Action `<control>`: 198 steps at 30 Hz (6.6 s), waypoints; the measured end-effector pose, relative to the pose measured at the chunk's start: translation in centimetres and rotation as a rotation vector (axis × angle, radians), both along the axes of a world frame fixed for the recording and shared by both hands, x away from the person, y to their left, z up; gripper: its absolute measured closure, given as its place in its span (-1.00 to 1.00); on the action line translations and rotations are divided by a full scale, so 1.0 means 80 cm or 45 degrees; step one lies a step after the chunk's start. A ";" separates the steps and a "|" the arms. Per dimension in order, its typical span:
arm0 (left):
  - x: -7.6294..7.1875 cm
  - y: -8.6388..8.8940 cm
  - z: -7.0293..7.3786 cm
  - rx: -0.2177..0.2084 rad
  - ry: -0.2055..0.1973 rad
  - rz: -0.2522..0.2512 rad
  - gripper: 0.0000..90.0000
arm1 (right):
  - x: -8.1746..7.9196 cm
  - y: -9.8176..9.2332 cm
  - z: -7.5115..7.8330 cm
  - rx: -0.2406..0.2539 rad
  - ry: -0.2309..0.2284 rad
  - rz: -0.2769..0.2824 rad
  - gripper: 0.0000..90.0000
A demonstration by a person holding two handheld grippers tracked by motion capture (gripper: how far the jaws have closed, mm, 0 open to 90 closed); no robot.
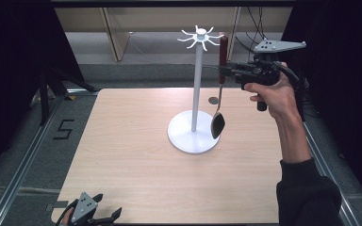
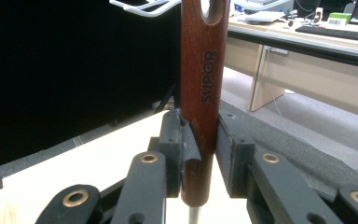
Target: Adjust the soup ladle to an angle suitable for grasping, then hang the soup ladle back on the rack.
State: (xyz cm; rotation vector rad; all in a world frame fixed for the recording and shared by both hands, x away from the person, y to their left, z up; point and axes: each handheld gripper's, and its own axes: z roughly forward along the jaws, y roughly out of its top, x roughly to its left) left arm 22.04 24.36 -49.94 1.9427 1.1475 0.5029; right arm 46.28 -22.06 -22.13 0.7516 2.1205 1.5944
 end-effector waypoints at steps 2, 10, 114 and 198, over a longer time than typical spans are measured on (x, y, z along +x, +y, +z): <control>0.000 0.000 0.000 0.001 0.000 -0.001 -0.62 | -0.002 0.002 0.001 0.004 0.025 -0.001 0.65; 0.000 0.000 0.000 -0.003 -0.007 -0.004 -0.62 | 0.002 0.005 0.003 0.000 0.023 0.035 0.65; 0.000 0.001 0.001 0.028 0.004 -0.009 -0.62 | -0.069 -0.025 -0.095 -0.113 0.023 -0.096 -0.04; 0.004 -0.002 -0.001 0.008 0.005 -0.015 -0.62 | -0.097 -0.039 -0.254 -0.256 0.334 -0.026 -0.22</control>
